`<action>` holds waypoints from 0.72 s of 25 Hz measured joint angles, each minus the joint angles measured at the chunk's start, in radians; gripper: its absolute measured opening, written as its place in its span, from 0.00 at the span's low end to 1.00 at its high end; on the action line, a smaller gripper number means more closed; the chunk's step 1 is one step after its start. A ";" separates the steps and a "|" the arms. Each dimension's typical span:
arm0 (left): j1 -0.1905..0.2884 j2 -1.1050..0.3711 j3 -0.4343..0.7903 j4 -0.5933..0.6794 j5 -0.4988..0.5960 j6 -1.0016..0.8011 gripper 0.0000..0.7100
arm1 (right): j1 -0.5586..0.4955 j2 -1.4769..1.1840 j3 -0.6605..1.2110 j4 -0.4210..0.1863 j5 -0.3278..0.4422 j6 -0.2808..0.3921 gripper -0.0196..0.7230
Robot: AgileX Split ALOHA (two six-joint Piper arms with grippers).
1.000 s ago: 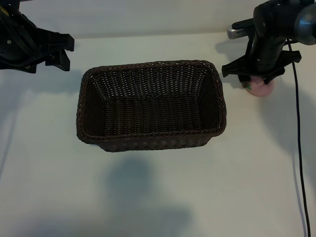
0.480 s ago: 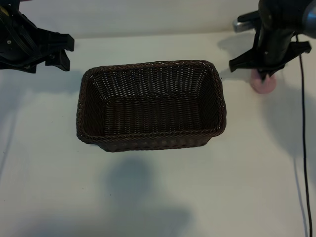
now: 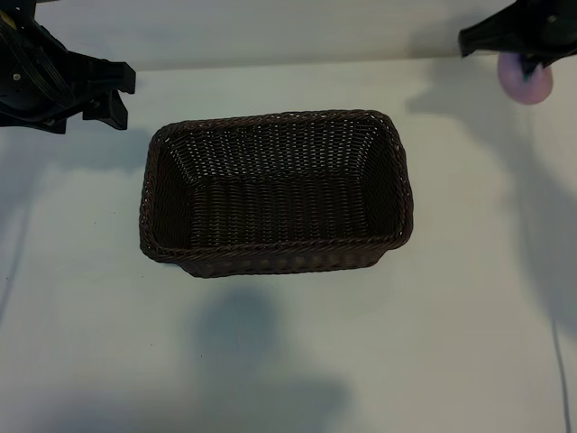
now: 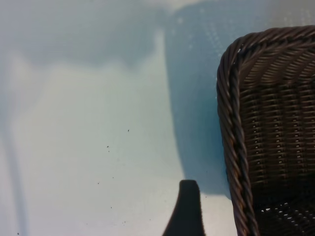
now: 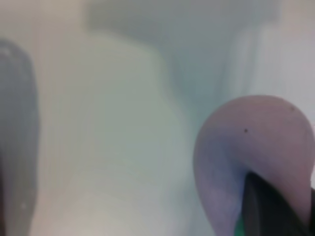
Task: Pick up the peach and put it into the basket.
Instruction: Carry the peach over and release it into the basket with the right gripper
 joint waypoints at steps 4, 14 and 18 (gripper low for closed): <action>0.000 0.000 0.000 0.000 0.000 -0.002 0.84 | 0.000 -0.027 0.000 0.071 0.038 -0.043 0.09; 0.000 0.000 0.000 0.000 0.000 -0.002 0.84 | 0.155 -0.028 0.000 0.236 0.041 -0.118 0.09; 0.000 0.000 0.000 0.000 0.000 -0.002 0.84 | 0.245 -0.028 0.000 0.250 0.013 -0.117 0.09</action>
